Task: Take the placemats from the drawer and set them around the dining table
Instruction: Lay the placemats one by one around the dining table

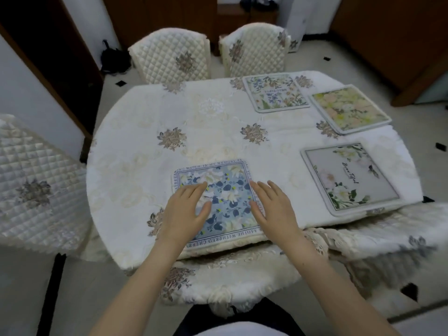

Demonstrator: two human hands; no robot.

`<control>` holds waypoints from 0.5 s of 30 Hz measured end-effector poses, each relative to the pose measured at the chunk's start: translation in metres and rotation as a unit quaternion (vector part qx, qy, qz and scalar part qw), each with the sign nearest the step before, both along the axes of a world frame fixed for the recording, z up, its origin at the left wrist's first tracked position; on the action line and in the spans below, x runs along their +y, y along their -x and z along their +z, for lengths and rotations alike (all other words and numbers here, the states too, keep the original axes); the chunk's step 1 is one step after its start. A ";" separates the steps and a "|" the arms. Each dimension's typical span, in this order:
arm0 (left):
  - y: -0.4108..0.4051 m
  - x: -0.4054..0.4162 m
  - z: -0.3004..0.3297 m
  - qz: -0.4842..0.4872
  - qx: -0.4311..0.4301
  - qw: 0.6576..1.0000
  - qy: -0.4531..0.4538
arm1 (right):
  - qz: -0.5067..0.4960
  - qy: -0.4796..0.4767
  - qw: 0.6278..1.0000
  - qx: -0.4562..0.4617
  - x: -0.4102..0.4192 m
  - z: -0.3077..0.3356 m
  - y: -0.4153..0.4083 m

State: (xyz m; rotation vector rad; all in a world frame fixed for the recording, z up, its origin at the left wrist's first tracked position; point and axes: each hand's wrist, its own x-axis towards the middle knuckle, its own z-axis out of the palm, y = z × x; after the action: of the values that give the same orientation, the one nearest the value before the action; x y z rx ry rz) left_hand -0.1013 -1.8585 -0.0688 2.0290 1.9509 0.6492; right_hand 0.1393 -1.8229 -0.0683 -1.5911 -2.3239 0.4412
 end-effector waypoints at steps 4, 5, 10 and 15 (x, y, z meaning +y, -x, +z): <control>-0.024 -0.038 0.015 -0.036 -0.039 0.998 -0.024 | -0.059 -0.005 0.997 0.039 -0.055 0.011 -0.012; -0.030 -0.048 0.014 -0.056 -0.050 0.997 -0.022 | -0.069 0.002 0.996 0.048 -0.069 0.009 -0.015; -0.058 -0.088 -0.005 -0.139 -0.041 0.989 0.016 | -0.103 0.023 0.992 0.063 -0.122 -0.009 -0.036; -0.076 -0.080 -0.002 -0.164 -0.002 0.986 0.015 | -0.120 0.008 0.992 0.039 -0.120 -0.002 -0.071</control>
State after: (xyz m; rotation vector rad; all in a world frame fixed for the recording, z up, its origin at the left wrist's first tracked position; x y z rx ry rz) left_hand -0.0248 -1.9383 -0.0707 2.2541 1.5593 0.5410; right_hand 0.2104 -1.9428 -0.0704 -1.7989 -2.0444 0.4559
